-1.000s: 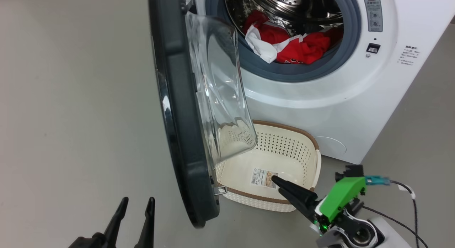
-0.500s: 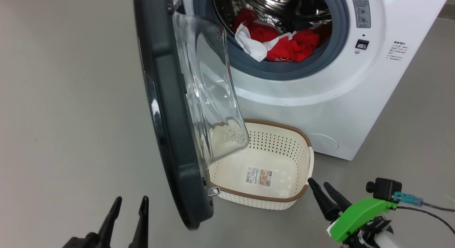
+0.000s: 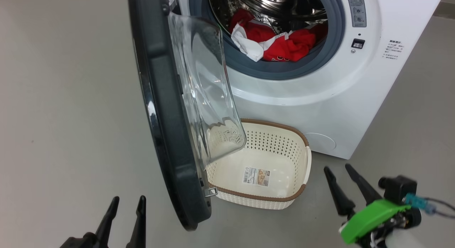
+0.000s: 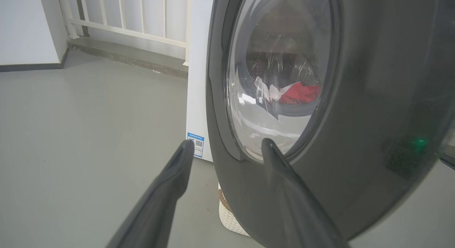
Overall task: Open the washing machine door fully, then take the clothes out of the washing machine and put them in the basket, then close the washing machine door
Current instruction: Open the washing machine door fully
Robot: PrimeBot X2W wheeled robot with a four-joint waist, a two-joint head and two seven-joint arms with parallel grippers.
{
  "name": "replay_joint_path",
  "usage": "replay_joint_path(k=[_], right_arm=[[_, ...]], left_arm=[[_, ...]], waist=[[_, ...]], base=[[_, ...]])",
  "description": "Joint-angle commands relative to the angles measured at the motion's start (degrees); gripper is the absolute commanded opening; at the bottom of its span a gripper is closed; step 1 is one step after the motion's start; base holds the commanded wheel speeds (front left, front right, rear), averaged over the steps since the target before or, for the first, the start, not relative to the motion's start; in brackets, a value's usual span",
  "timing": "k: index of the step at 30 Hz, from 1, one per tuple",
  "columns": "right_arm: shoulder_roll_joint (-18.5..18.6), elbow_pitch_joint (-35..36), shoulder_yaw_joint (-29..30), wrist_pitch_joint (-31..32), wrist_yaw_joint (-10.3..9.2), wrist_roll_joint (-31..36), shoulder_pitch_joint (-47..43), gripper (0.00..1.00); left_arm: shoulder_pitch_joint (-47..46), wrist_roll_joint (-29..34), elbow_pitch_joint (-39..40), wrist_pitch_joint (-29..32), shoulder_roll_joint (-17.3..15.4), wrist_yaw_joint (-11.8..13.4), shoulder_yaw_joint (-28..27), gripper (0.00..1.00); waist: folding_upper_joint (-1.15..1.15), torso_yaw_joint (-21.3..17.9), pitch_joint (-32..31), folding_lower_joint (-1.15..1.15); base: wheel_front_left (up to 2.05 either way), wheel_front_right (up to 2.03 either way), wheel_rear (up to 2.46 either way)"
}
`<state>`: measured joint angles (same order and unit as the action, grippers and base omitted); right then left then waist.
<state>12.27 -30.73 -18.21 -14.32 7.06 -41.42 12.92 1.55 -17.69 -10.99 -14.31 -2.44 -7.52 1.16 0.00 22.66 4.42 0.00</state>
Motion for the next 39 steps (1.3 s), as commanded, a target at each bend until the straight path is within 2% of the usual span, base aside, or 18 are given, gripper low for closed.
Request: replay_joint_path(k=[1, 6, 11, 25, 26, 27, 28, 33, 39], right_arm=[[-1.2, 3.2, 1.5, -0.7, 0.43, 5.4, -3.0, 1.00], [-4.2, 9.1, 8.4, -0.7, 0.43, 15.6, -7.4, 1.00], [-6.6, 13.7, 13.5, -0.7, 0.43, 22.1, -10.6, 1.00], [-8.5, 14.9, 15.1, -0.7, 0.43, 25.6, -12.9, 1.00], [-8.6, 14.9, 15.1, -0.7, 0.43, 25.7, -12.9, 1.00], [-8.6, 14.9, 15.1, -0.7, 0.43, 25.7, -12.9, 1.00], [-8.7, 14.9, 15.1, -0.7, 0.43, 25.8, -12.9, 1.00], [-8.8, 15.0, 15.1, -0.7, 0.43, 25.8, -12.9, 1.00], [-8.8, 15.2, 14.9, -0.7, 0.43, 25.8, -12.7, 1.00]], left_arm=[[-0.7, 0.2, 1.2, -0.7, -0.4, 0.0, -2.3, 1.00], [-0.8, 0.2, 1.4, -0.7, -0.4, 0.0, -2.5, 1.00], [-0.7, 0.1, 1.6, -0.7, -0.4, 0.0, -2.5, 1.00], [-0.4, -0.3, 1.7, -0.7, -0.4, 0.0, -2.5, 0.98], [-0.4, -1.1, 1.6, -0.7, -0.4, 0.0, -2.5, 0.60], [-0.4, -1.4, 1.6, -0.7, -0.4, 0.0, -2.6, 0.06], [-0.5, -1.5, 1.6, -0.7, -0.4, 0.0, -2.6, 0.00], [-1.6, -2.1, 5.8, -0.7, -0.4, 0.0, -4.3, 0.00], [-5.0, -2.0, 21.0, -0.7, -0.4, 0.0, -4.8, 0.00]], waist=[[0.00, 0.0, 0.0, 0.00], [0.00, 0.1, 0.1, 0.00], [0.00, 0.2, 0.0, 0.00], [0.00, -0.1, -0.6, 0.00], [0.00, -0.1, -0.6, 0.00], [0.00, -0.1, -0.6, 0.00], [0.00, -0.1, -0.7, 0.00], [0.00, 0.1, -0.7, 0.00], [0.00, 0.1, -0.5, 0.00]], base=[[0.00, 0.00, 0.00], [0.00, 0.00, 0.00], [0.00, 0.00, 0.00], [0.00, 0.00, 0.00], [0.00, 0.00, 0.00], [0.00, 0.00, 0.00], [0.00, 0.00, 0.00], [0.00, 0.00, 0.00], [0.00, 0.00, 0.00]])
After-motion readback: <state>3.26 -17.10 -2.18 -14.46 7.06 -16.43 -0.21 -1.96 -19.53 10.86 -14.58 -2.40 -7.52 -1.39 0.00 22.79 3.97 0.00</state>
